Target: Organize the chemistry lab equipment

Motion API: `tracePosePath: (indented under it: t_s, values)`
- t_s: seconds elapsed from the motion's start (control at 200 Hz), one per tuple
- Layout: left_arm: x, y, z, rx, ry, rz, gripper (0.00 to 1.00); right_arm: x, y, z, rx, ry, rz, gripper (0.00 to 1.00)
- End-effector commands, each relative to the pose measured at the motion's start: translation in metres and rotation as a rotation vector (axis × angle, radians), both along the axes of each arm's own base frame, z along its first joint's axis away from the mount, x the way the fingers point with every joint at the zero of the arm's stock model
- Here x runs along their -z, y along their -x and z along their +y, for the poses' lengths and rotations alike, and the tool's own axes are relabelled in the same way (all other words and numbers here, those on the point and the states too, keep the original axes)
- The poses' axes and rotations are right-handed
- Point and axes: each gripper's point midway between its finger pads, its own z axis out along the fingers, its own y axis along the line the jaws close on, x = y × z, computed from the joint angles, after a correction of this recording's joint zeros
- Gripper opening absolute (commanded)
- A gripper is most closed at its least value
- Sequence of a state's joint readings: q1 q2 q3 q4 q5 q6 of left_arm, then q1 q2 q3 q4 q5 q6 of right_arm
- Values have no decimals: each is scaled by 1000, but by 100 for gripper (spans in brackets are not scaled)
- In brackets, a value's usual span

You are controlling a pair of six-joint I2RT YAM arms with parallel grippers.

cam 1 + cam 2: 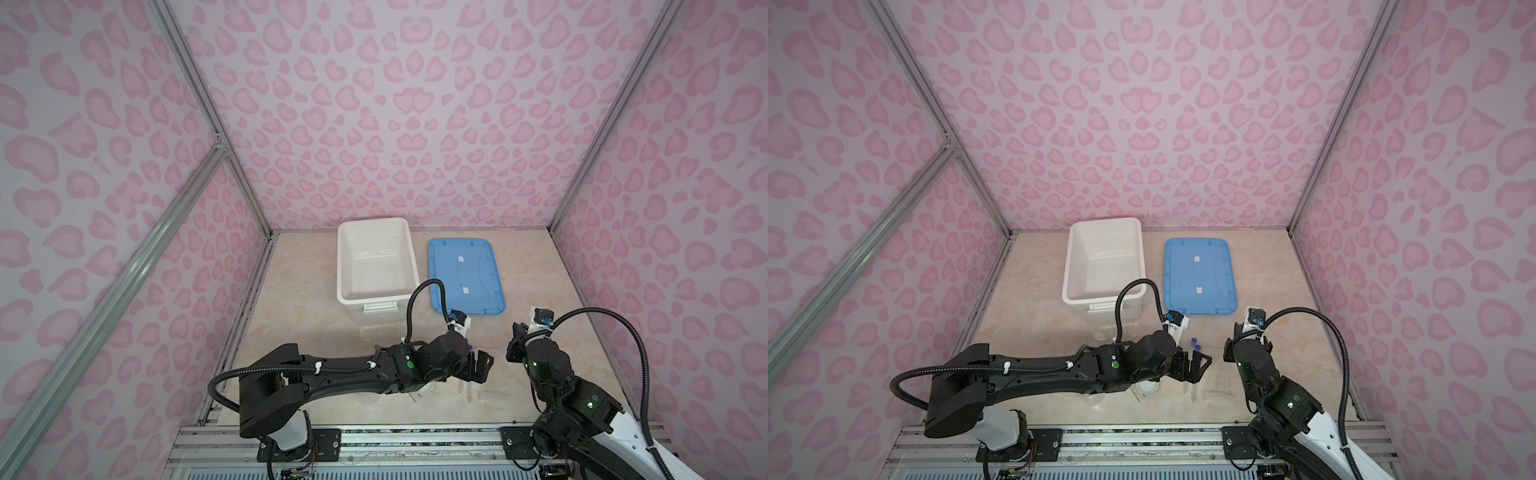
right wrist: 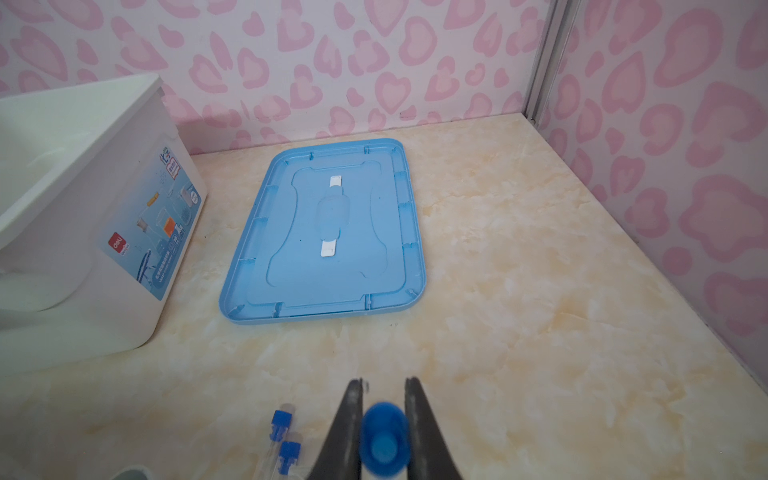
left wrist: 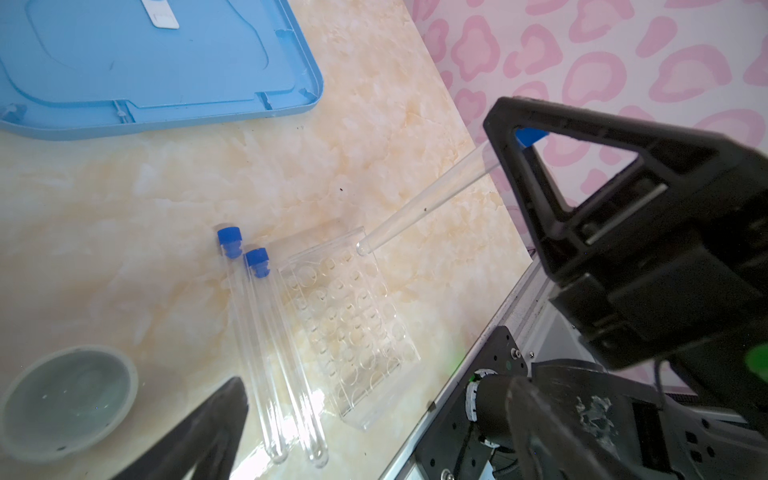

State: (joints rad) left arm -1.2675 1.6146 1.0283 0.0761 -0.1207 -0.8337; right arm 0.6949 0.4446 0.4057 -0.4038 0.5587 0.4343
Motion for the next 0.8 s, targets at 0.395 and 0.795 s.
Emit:
tracePosePath:
  t_s: [0.395, 0.795]
  values:
    - [6, -8, 2, -37, -15, -36, 99, 11, -7, 11, 15, 62, -89, 18]
    - [16, -15, 9, -72, -38, -27, 99, 13, -20, 16, -21, 91, -81, 20]
